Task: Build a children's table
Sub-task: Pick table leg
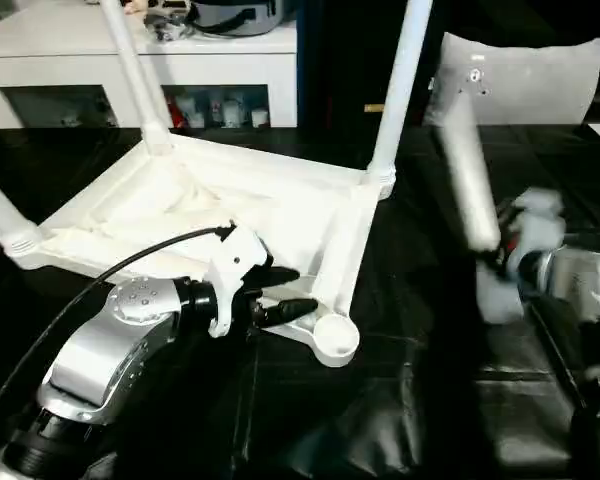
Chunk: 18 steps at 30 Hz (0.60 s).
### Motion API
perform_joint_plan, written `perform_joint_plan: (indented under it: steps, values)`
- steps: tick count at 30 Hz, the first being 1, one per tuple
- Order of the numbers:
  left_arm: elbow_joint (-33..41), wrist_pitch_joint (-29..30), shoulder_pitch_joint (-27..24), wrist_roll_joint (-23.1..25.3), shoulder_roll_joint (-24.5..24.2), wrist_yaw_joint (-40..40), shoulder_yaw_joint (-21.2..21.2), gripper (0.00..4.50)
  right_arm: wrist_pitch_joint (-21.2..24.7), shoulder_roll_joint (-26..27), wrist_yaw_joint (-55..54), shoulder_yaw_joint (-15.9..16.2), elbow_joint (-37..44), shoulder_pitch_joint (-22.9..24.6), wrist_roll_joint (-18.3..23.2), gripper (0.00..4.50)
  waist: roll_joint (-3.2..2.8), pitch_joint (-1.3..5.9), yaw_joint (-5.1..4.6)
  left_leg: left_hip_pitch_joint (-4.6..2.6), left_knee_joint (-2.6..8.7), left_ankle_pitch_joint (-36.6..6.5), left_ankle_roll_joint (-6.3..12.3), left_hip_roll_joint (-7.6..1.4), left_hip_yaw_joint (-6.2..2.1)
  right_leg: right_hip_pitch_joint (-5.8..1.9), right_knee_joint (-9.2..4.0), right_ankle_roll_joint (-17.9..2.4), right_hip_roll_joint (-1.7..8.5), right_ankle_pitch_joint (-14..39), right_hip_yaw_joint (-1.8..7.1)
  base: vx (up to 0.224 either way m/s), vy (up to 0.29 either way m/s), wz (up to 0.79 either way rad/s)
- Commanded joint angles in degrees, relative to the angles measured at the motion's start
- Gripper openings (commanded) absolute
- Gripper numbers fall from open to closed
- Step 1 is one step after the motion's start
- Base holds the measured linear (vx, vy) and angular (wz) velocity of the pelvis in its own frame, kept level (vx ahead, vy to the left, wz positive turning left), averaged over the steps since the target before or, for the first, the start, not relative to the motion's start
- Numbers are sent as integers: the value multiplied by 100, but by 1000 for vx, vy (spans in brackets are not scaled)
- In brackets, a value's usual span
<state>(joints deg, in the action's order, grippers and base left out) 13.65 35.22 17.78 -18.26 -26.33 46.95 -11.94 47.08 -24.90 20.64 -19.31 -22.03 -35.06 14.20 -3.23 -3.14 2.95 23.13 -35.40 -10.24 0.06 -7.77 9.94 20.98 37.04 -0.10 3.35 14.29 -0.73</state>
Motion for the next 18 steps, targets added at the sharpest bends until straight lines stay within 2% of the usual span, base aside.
perform_joint_plan:
  steps: [1, 2, 3, 4, 5, 6, 7, 8, 10, 11, 13, 15, 18]
  values:
    - [-193, -121, 241, 8, 258, -447, 320, 268, -219, 235, 363, -585, 750, 18, 777, 191, 71, 377, 1, -193, 411, -909, 3, -452, -155, -154, -460, -1397, 465, 47, 203, 0, 0, 0]
    - [-338, -186, 373, 37, 432, -698, 447, 268, -187, 354, 606, -773, 1034, 33, 1126, 191, 65, 372, 3, -193, 405, -984, 101, -452, -144, -167, -475, -1388, 460, -3, 213, 0, 0, 0]
    - [-467, -255, 499, 35, 598, -908, 568, 268, -188, 451, 890, -853, 1324, 83, 1437, 191, 56, 390, 21, -191, 414, -891, 154, -462, -180, -175, -462, -1383, 461, -7, 184, 0, 0, 0]
    - [-599, -309, 642, 1, 772, -1109, 699, 268, -202, 568, 1181, -888, 1669, 155, 1769, 191, 65, 378, 15, -185, 420, -891, 188, -461, -165, -172, -477, -1386, 457, -15, 190, 0, 0, 0]
    - [-657, -317, 733, -86, 886, -1187, 792, 268, -220, 642, 1372, -870, 1907, 213, 1977, 190, 47, 391, 34, -194, 408, -876, 215, -476, -177, -172, -468, -1397, 469, -48, 185, 0, 0, 0]
    - [-677, -280, 820, -239, 1018, -1244, 905, 268, -334, 691, 1616, -787, 2180, 298, 2145, 189, 57, 379, 25, -179, 416, -865, 236, -473, -175, -173, -473, -1394, 466, -53, 185, 0, 0, 0]
    - [-688, -266, 896, -382, 1127, -1274, 1003, 268, -338, 758, 1770, -753, 2386, 345, 2330, 189, 52, 399, 50, -179, 405, -810, 258, -484, -184, -182, -456, -1406, 486, -99, 180, 0, 0, 0]
    - [-671, -169, 1006, -685, 1305, -1290, 1170, 296, -289, 862, 1881, -733, 2604, 391, 2640, 189, 51, 395, 59, -173, 407, -743, 296, -483, -183, -175, -458, -1428, 485, -148, 180, 0, 0, 0]
    - [-652, -65, 1089, -953, 1441, -1289, 1306, 302, -266, 937, 1928, -724, 2723, 412, 2841, 189, 41, 392, 67, -176, 399, -730, 272, -470, -182, -158, -452, -1501, 484, -73, 170, 0, 0, 0]
    - [-679, 81, 1270, -1243, 1657, -1375, 1518, 302, -104, 1042, 2018, -720, 2896, 442, 3074, 189, 37, 381, 71, -174, 410, -805, 228, -465, -179, -150, -464, -1502, 474, 78, 170, 0, 0, 0]
    - [-721, 131, 1371, -1361, 1724, -1389, 1601, 302, -67, 1080, 2039, -671, 2946, 459, 3089, 189, 39, 364, 77, -179, 424, -946, 161, -458, -186, -131, -498, -1483, 469, 361, 172, 0, 0, 0]
    - [-943, 258, 1732, -1723, 1944, -1503, 1885, 302, 110, 1108, 2155, -471, 3005, 587, 3162, 189, 69, 348, 98, -190, 432, -1059, 45, -453, -186, -130, -525, -1412, 478, 677, 181, 0, 0, 0]
    - [-1167, 401, 2018, -2013, 2138, -1768, 2159, 302, 50, 1181, 2203, -389, 3020, 671, 3243, 189, 69, 351, 100, -174, 445, -1048, -34, -454, -195, -128, -521, -1330, 485, 745, 183, 0, 0, 0]
